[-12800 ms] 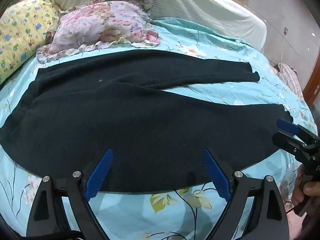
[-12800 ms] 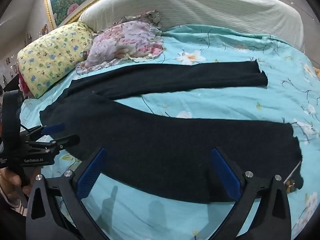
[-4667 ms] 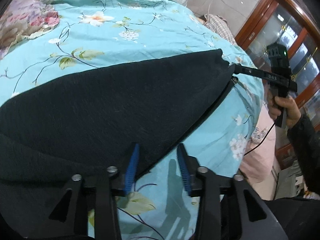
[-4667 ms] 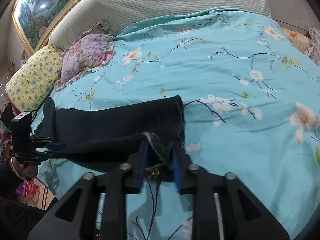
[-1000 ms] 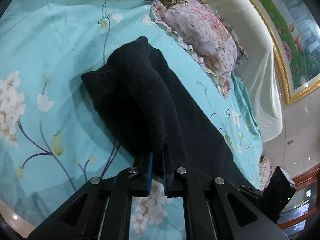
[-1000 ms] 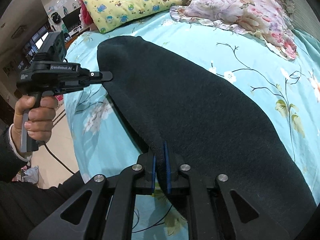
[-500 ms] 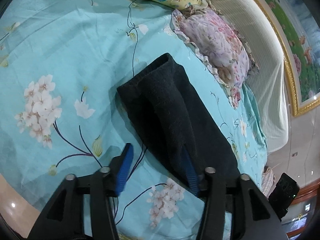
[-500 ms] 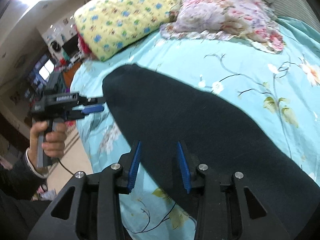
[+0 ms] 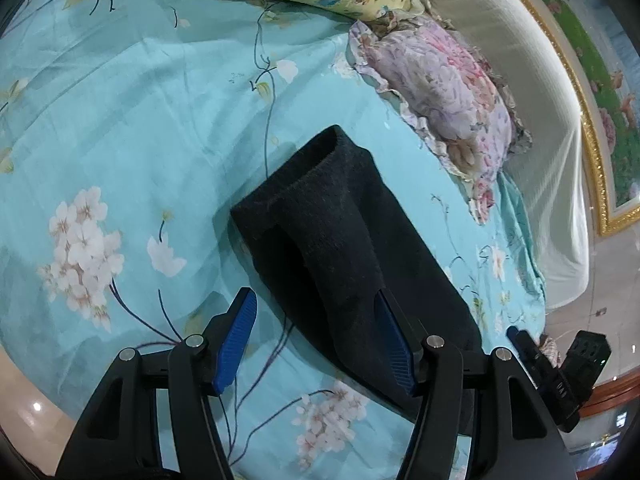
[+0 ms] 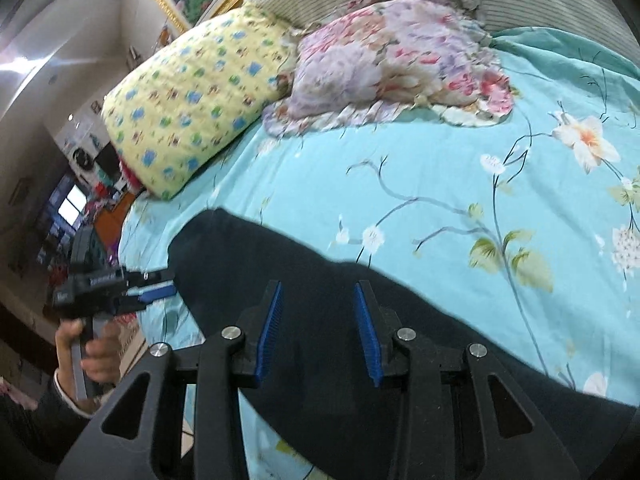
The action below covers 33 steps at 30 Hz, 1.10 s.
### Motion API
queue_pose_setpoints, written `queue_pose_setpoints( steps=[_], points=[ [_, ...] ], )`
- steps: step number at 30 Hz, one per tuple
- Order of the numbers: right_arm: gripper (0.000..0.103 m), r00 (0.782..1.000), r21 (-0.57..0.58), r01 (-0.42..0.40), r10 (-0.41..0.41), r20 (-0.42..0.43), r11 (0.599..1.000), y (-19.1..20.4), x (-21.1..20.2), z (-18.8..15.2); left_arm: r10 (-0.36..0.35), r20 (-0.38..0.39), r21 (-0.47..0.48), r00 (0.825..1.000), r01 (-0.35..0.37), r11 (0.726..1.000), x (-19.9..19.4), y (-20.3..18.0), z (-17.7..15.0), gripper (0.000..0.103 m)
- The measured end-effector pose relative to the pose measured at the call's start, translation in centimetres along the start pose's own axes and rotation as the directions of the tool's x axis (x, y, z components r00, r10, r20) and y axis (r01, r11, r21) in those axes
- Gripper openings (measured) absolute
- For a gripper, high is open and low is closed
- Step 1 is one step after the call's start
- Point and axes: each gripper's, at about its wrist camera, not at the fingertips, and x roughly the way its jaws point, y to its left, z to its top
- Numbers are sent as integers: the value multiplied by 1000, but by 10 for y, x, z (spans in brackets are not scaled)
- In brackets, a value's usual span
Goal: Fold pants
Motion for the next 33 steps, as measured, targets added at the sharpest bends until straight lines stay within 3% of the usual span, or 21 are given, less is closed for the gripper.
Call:
queue_pose_setpoints(
  steps=[10, 16, 25, 27, 29, 30, 33],
  points=[
    [38, 999, 28, 35, -34, -30, 999, -22, 31, 31, 35, -31, -36, 999, -37, 999, 19, 12, 12, 63],
    [38, 989, -20, 40, -43, -140, 999, -27, 74, 38, 33, -32, -33, 999, -34, 999, 31, 12, 16, 64],
    [39, 952, -182, 32, -85, -293, 983, -9, 118, 18, 49, 14, 29, 999, -50, 998, 44, 6, 19, 63],
    [38, 945, -209, 32, -98, -313, 977, -6, 120, 18, 73, 36, 57, 997, -74, 996, 47, 1, 20, 55],
    [22, 939, -220, 16, -90, -331, 975, -3, 121, 19, 94, 57, 91, 994, -99, 991, 49, -3, 20, 41],
    [22, 938, -220, 4, -80, -337, 975, -2, 121, 18, 85, 63, 104, 994, -91, 990, 49, -4, 20, 30],
    [15, 943, -243, 18, -97, -319, 970, 2, 114, 18, 17, 74, 114, 997, -25, 993, 39, -5, 21, 20]
  ],
)
